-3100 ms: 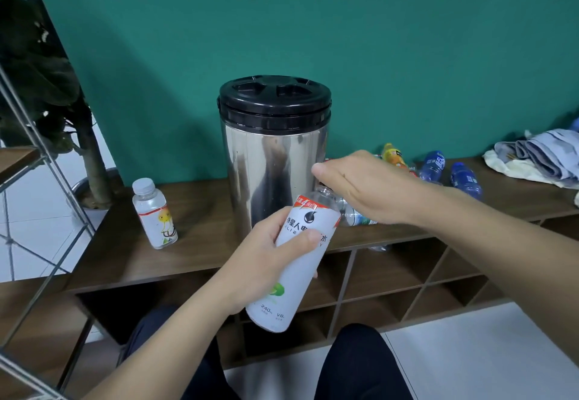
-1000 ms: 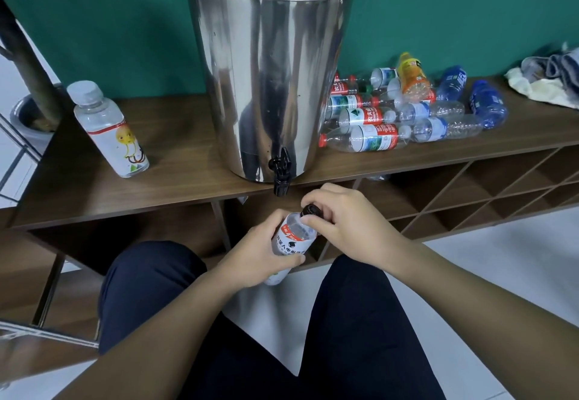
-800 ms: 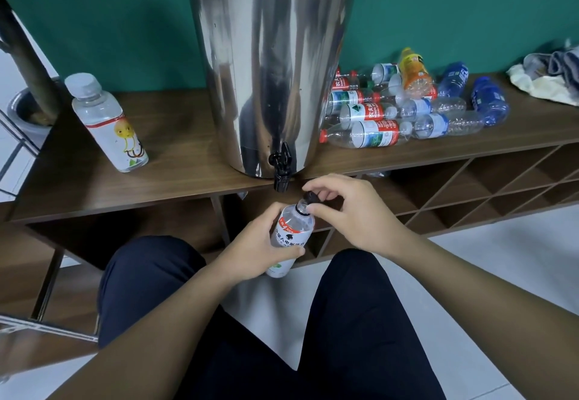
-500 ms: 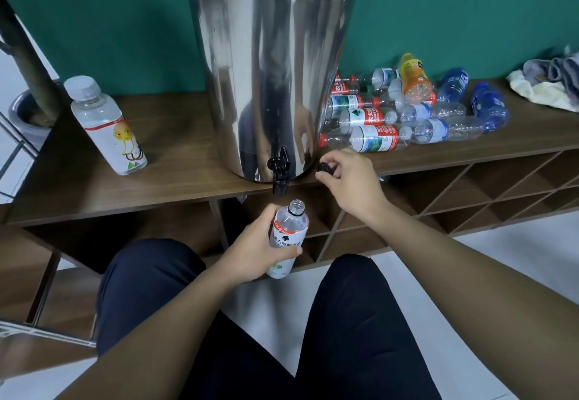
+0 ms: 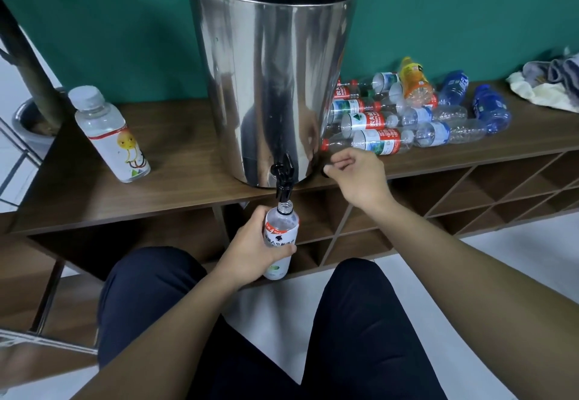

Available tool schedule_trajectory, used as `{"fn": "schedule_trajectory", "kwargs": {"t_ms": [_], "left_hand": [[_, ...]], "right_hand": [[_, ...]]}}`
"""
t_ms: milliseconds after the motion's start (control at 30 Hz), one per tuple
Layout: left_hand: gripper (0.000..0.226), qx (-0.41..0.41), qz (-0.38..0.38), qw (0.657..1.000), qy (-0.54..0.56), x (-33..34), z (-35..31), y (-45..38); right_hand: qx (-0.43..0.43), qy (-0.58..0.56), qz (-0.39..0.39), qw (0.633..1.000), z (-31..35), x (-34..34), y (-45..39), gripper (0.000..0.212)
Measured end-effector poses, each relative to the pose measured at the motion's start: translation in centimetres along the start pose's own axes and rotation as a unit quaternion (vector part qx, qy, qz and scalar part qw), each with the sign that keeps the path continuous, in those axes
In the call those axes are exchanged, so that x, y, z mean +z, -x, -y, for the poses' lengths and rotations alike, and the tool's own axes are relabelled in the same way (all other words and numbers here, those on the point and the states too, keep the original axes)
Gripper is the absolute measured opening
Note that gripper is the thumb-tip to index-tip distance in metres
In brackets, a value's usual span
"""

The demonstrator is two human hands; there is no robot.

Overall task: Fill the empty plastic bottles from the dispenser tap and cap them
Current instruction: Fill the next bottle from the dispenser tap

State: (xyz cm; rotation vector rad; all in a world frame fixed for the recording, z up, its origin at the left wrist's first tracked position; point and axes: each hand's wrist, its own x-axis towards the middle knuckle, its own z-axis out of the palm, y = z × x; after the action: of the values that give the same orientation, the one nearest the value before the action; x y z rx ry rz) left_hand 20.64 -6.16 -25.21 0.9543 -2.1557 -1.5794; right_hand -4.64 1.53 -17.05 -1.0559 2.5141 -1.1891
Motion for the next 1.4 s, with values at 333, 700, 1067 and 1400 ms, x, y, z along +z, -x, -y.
{"fn": "schedule_trajectory", "kwargs": {"t_ms": [333,700,1067,1400], "left_hand": [[0.06,0.008,-0.025,1.0,0.006,-0.2,-0.4,0.2],[0.07,0.03,-0.045,0.998,0.007,-0.5,-0.8,0.2],[0.071,0.034,-0.041,0.999,0.005,-0.4,-0.6,-0.1],[0.072,0.052,-0.042,0.998,0.013,-0.2,-0.6,0.0]], "right_hand": [[-0.144,-0.125,0.122,0.974,10.5,-2.6,5.7,0.036],[-0.157,-0.051,0.144,0.976,10.5,-0.9,5.8,0.038],[-0.091,-0.149,0.173,0.969,10.0,-1.2,6.2,0.032],[-0.089,-0.149,0.176,0.969,10.1,-1.3,6.4,0.031]]}}
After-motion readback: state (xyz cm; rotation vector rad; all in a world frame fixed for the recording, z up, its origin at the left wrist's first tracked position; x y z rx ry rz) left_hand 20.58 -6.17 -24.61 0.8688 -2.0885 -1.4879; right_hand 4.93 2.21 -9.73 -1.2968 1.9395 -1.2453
